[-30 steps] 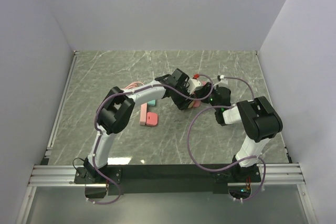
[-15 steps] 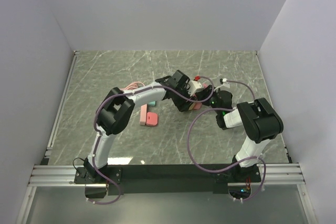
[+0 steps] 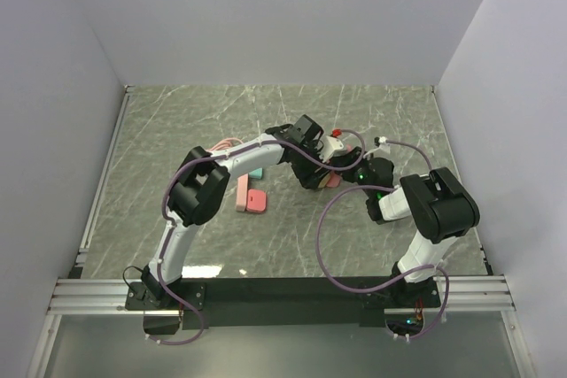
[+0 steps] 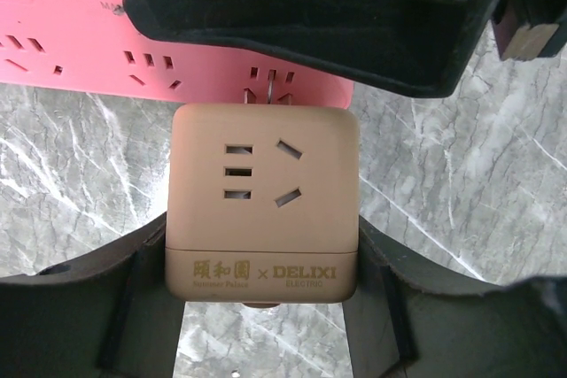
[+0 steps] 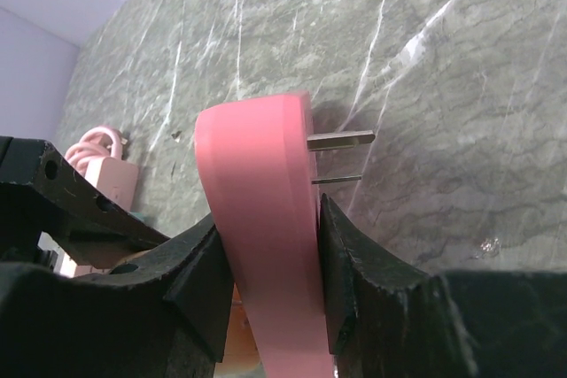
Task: Insert the plug
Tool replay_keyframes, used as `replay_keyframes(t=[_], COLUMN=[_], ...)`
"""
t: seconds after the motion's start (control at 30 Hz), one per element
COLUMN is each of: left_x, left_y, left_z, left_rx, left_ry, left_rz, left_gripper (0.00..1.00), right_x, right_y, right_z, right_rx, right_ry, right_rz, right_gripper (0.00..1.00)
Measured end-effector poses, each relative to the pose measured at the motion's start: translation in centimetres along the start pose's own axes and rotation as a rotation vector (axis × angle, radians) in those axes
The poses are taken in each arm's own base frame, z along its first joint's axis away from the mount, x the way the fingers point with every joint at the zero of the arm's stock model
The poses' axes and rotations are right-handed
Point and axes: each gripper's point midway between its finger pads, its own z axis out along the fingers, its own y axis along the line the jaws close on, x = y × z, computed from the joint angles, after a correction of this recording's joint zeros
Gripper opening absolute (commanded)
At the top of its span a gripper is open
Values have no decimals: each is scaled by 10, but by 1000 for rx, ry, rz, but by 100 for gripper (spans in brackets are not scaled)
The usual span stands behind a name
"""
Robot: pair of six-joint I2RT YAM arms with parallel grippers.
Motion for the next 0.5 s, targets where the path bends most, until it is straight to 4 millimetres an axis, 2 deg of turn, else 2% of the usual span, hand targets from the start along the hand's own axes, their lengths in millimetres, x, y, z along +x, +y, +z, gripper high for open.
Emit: replay_keyframes(t=[0.23, 0.5], left_x=[3, 19], left_y=[-2, -17], left_z=[1, -3], left_rx=[-21, -10], left_ry=[22, 109], left_rz=[10, 3], left_gripper=[0, 0], right_x=[0, 14], right_y=[2, 14], right_z=[-1, -17], right_rx=[-1, 25], right_ry=[2, 52], right_rz=[14, -34], right_gripper=[0, 0])
